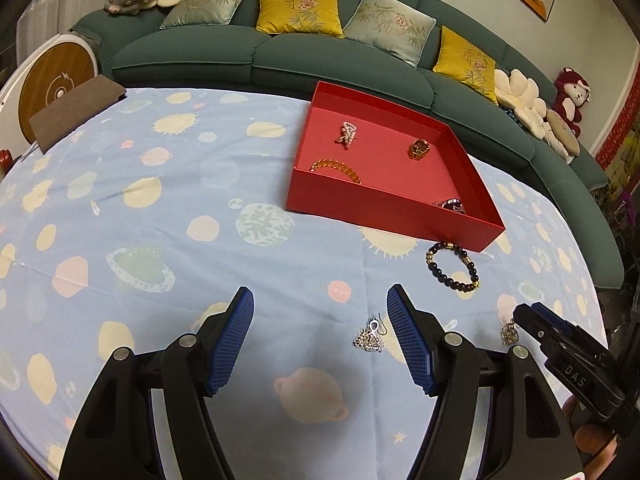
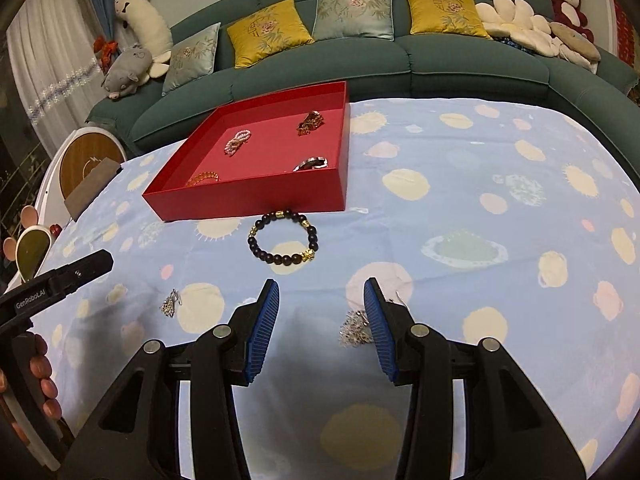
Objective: Organize jewelry
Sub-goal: 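Withdraw both grippers and move them toward the remaining silver jewelry, then grasp a small silver earring with the left gripper while the right gripper reaches the silver pendant chain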
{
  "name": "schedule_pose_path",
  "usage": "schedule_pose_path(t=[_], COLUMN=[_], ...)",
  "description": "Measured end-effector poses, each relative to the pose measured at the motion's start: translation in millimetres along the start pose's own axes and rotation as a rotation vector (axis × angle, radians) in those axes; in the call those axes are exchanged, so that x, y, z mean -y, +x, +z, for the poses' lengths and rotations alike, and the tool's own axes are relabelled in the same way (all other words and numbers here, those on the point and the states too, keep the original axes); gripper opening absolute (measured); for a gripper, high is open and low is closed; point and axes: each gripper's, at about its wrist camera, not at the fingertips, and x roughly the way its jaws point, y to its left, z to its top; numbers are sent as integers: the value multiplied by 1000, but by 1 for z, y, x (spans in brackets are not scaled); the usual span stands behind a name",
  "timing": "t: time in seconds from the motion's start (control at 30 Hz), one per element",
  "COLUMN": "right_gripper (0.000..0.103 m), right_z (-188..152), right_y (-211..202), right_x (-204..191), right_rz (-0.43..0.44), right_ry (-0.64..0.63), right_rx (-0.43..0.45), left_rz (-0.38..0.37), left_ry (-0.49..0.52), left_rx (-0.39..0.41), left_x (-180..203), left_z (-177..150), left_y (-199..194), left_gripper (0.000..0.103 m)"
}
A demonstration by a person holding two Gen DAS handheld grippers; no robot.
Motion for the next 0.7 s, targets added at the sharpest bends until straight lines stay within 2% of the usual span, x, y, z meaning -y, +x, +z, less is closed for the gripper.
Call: schedule_pose_path(t=[0.23,0.4,0.6,0.67,0.7], right_gripper=[43,43,43,43,43], right_z=[12,13,-1,-2,-2], right_y=[27,10,-2,-4,-6], right_x=[-5,5,30,33,34], right_rz=[6,-5,-24,-29,-31], right_ry=[14,30,77,77,77], right_rx=[-23,6,-12,-10,-7], left_rz=[7,-4,-29,-32,-15], left_ry=[-5,40,94,100,116], left_rx=[-13,-56,-110,-126,-105], left_x=[-10,5,30,35,38], left_z=[-1,-12,-27,-30,-32], left_y=[3,18,40,48,49], left_gripper=[67,67,66,59,58])
